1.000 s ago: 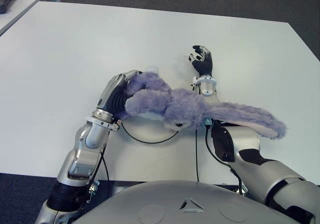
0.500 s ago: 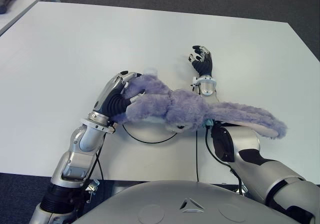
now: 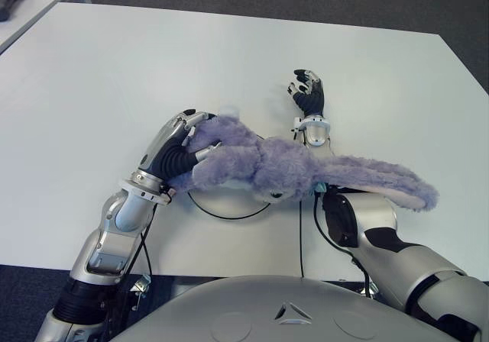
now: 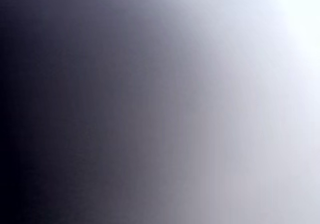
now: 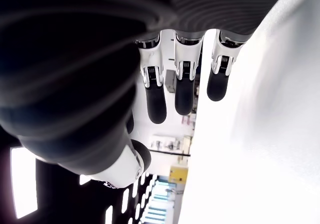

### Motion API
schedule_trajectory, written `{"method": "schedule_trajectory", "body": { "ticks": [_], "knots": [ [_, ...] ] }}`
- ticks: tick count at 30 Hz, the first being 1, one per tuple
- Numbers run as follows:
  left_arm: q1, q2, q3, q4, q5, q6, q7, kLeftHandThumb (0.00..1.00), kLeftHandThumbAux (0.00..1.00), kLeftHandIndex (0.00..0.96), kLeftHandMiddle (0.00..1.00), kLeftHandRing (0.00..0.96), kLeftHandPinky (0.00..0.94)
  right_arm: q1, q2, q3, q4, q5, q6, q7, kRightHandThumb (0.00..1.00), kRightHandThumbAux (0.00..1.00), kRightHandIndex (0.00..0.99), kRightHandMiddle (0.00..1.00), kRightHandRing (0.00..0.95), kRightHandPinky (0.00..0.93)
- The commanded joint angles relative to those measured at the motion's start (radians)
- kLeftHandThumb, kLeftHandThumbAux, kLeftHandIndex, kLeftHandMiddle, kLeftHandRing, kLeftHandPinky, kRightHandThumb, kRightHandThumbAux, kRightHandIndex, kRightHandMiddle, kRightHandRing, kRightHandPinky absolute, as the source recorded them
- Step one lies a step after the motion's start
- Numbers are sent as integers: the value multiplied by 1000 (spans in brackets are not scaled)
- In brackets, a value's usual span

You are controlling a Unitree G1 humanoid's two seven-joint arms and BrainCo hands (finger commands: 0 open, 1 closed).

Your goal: Put the doll into the plate.

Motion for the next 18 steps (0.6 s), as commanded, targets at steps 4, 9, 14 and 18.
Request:
{"method": "schedule_trajectory", "body": {
  "ticks": [4,9,14,18],
  "knots": [
    [24,61,30,20,-70,23,-121,251,322,0,0,0,0,202,37,3,130,-2,104,7,531,877,276,230,168,135],
    [20,74,49,4,-102,28,-150,250,297,0,0,0,0,203,37,8,130,-7,100,1,553,885,270,246,182,134],
    [11,89,72,16,-114,-1,-161,245,278,0,0,0,0,204,37,10,130,-8,100,-2,564,883,272,254,190,141],
    [3,96,88,38,-121,-27,-161,262,268,0,0,0,0,203,38,9,130,-7,103,-2,562,879,272,252,189,143]
  ]
}}
